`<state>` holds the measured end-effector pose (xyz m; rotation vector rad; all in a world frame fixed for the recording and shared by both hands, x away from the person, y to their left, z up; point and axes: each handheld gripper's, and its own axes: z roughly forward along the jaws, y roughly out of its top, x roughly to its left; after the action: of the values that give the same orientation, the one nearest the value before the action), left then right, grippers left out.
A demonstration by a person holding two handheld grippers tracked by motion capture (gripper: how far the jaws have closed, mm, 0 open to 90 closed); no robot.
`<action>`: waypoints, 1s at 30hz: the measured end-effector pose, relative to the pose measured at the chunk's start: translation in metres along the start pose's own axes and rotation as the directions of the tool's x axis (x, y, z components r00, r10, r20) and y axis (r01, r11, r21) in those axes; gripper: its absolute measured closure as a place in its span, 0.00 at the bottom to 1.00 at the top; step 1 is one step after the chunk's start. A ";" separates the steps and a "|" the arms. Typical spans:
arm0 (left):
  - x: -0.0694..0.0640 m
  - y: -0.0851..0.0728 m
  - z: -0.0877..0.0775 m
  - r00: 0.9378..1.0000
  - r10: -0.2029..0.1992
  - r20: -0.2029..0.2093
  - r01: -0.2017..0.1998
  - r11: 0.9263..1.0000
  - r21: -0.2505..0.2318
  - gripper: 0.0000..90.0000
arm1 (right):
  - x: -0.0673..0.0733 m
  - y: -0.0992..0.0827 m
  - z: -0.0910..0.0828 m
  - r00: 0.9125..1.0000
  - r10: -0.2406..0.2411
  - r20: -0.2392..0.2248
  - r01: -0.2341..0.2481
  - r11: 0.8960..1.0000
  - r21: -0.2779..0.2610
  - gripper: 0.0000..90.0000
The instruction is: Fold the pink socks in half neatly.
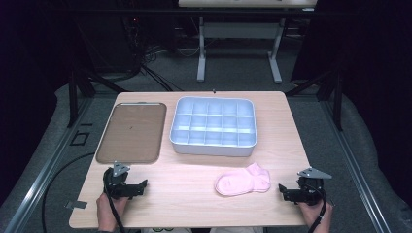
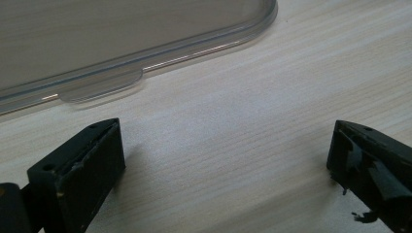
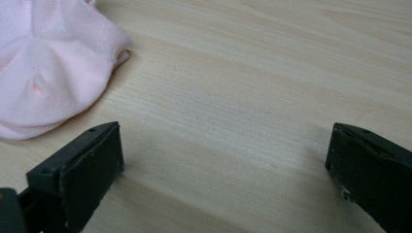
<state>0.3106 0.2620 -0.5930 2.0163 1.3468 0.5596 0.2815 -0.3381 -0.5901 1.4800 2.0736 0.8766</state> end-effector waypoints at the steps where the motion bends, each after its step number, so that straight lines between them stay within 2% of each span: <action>1: 0.000 0.000 0.000 1.000 0.000 0.000 0.000 1.000 0.000 0.00 | 0.000 0.000 0.000 1.000 0.000 0.000 0.000 1.000 0.000 0.00; 24: 0.000 0.000 0.000 1.000 -0.001 -0.002 0.001 1.000 0.000 0.00 | 0.000 0.000 0.000 1.000 -0.002 0.000 0.002 1.000 -0.002 0.00; 30: 0.000 0.000 0.000 1.000 -0.002 -0.002 0.002 1.000 0.000 0.00 | 0.000 0.001 0.000 1.000 -0.003 0.011 0.003 1.000 0.012 0.00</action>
<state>0.3104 0.2619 -0.5931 2.0149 1.3497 0.5616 0.2823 -0.3379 -0.5887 1.4843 2.0768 0.8543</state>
